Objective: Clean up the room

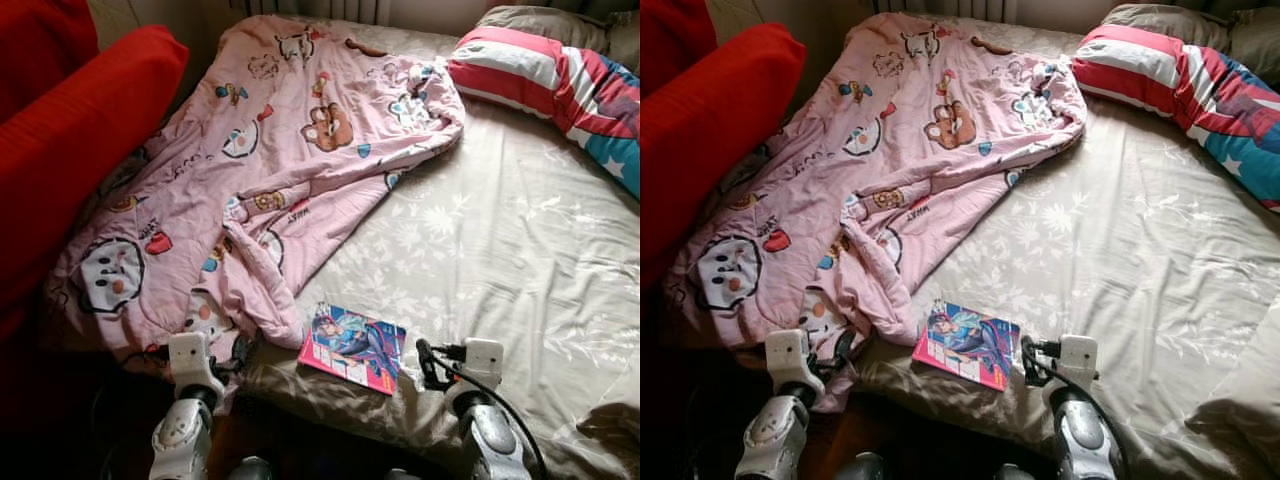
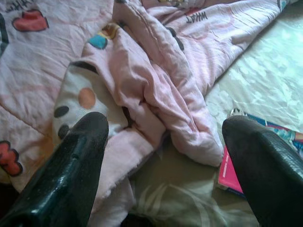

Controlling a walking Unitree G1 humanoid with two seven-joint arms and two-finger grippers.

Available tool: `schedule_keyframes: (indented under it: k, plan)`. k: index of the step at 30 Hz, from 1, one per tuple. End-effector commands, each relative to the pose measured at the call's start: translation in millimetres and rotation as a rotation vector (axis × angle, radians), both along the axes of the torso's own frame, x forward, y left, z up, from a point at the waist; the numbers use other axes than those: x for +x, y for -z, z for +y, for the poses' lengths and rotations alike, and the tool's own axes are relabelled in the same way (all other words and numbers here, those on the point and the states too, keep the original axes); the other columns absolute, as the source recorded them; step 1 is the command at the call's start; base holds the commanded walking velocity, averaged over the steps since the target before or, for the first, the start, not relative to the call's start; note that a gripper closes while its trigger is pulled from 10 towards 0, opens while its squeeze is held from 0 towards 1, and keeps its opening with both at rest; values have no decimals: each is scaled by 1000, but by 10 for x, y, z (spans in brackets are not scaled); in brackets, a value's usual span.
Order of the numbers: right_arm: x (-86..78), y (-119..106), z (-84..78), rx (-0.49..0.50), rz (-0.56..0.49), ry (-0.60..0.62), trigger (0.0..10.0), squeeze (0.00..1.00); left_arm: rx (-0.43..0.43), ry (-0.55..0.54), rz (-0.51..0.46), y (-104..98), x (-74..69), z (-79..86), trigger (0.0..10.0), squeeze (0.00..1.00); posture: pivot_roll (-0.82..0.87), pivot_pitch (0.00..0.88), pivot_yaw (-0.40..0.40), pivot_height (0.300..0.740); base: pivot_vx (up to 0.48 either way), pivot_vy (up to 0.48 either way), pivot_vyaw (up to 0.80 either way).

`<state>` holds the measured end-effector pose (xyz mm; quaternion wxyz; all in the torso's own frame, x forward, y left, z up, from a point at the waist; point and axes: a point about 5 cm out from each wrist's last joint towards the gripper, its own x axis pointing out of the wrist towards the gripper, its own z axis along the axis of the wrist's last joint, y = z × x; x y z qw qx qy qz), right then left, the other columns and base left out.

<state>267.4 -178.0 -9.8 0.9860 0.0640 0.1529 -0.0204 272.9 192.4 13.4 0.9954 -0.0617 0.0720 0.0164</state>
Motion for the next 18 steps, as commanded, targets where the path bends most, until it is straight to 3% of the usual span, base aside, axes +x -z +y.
schedule_keyframes:
  k: [1,11,13,18]
  plan:
    - [-91,99,25,6,53,1,10000,0,-12,-17,41,82,-77,19,10000,0,-52,233,0,655,0,0,0]
    - [-83,96,37,2,54,6,10000,0,-28,-14,54,96,-87,18,10000,0,-53,235,1,636,0,0,0]
    - [-75,88,41,2,50,6,10000,0,-63,-19,62,98,-72,11,10000,0,-52,241,2,636,0,0,0]
    - [-64,77,68,8,43,1,10000,0,-57,-11,54,47,-1,-12,10000,0,-54,249,3,636,0,0,0]
